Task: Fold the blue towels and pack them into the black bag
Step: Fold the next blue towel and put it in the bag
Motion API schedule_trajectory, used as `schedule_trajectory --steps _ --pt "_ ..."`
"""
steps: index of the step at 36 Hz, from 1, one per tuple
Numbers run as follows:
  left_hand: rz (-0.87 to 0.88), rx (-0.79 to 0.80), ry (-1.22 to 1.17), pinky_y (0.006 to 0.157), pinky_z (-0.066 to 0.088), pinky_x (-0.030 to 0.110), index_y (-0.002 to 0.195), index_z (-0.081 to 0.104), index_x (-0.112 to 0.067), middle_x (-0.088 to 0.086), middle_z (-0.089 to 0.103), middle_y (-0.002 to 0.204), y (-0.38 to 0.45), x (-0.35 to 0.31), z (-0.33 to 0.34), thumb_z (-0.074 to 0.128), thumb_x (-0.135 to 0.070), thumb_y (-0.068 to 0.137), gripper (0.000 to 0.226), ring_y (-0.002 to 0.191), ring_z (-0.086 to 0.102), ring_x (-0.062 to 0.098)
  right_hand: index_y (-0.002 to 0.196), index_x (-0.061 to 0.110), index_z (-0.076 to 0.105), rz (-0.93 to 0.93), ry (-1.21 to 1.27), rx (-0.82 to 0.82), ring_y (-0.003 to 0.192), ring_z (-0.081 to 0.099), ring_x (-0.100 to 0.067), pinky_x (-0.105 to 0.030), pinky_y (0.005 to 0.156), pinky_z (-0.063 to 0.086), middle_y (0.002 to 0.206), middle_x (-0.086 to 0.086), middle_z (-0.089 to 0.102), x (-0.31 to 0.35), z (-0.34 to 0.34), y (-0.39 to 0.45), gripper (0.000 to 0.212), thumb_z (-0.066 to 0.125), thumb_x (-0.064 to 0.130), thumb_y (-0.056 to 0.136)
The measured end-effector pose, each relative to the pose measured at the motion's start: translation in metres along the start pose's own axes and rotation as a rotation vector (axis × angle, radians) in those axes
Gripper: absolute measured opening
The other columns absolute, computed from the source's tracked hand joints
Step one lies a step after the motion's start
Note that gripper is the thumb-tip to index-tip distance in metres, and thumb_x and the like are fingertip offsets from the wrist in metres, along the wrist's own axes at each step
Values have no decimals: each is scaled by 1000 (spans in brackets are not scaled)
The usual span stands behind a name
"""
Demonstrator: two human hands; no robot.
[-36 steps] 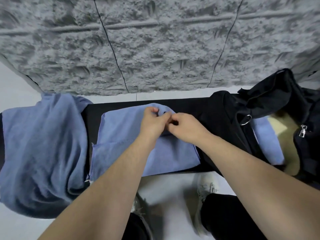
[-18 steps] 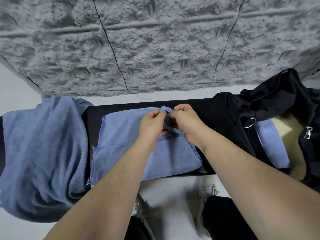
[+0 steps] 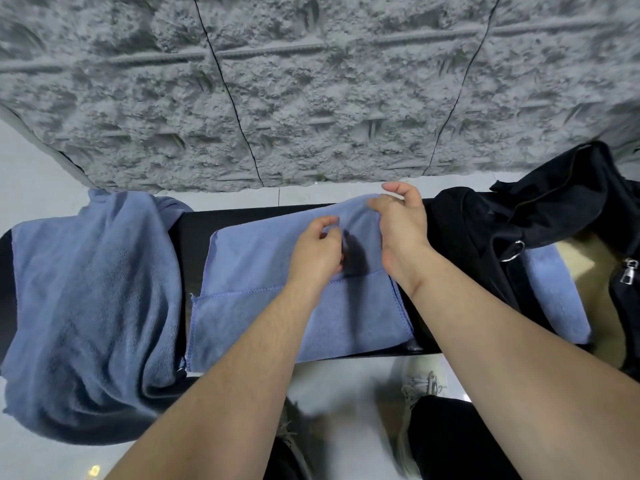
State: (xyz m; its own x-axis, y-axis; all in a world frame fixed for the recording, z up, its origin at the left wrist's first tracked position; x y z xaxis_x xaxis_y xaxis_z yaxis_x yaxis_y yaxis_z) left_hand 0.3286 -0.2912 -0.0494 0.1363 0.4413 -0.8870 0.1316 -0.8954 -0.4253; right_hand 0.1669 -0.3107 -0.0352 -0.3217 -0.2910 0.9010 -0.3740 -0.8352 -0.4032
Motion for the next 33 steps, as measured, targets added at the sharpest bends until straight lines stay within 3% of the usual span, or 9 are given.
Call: schedule_trajectory --steps 4,7,10,14,20,24,29,31,33 --pt "12 17 73 86 58 43 118 59 -32 -9 62 80 1 2 2 48 -19 94 30 70 62 17 92 26 56 -4 4 2 79 53 -14 -27 78 44 87 4 61 -1 -1 1 32 53 -6 88" --pt "22 34 129 88 57 46 123 58 -34 -10 61 78 1 1 4 48 -22 93 33 74 64 19 105 27 54 20 -17 12 86 55 -11 -26 87 46 93 5 61 -3 -2 2 32 58 0 89" --pt "39 41 154 89 56 46 124 58 -32 -10 61 83 0 0 5 49 -25 94 33 75 64 18 117 26 51 0 41 -23 77 53 -6 -17 72 43 93 7 59 0 -7 3 34 56 5 91" --pt "36 40 168 89 56 45 122 60 -31 -9 61 87 0 0 5 50 -24 93 31 82 66 21 102 23 56 -59 12 -60 73 53 -9 -27 76 49 92 3 61 5 -9 5 19 54 6 93" --pt "39 42 232 92 55 45 105 66 -33 -4 70 104 3 2 6 46 -23 90 26 97 67 23 100 18 58 212 18 274 91 68 -24 -30 75 58 106 -10 65 -22 25 -9 18 47 4 97" --pt "43 15 219 96 53 44 123 63 -23 7 68 118 5 3 4 46 -20 95 33 109 65 28 110 20 59 196 7 158 97 61 -20 -31 87 55 106 -4 58 -22 11 1 22 48 6 96" --pt "63 5 179 74 61 35 116 62 -21 -9 58 86 6 0 0 45 -15 98 25 71 60 16 102 28 62 95 -73 122 101 56 -12 -32 98 49 98 6 59 -11 6 4 22 50 11 94" --pt "85 -13 172 55 55 23 112 62 -20 -10 56 83 5 -3 -4 45 -14 99 22 64 56 12 101 27 64 56 -111 115 96 54 -11 -32 96 48 95 7 59 -8 6 2 21 50 12 95" --pt "144 -44 215 52 44 16 109 64 -20 -12 57 80 6 -10 -12 48 -14 97 20 61 53 8 98 27 65 10 -162 102 89 52 -11 -33 92 48 89 8 59 -5 6 1 20 52 13 95"
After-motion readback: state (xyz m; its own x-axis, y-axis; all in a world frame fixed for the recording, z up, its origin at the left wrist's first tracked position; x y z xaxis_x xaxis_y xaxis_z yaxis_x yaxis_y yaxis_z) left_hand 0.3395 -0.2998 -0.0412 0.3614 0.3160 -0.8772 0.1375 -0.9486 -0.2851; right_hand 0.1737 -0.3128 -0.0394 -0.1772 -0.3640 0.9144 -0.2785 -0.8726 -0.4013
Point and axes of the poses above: each hand's wrist, its own y-axis towards the middle knuckle, its own z-axis out of the palm, x = y × z, the point moved 10 cm from there along y, towards the middle knuckle
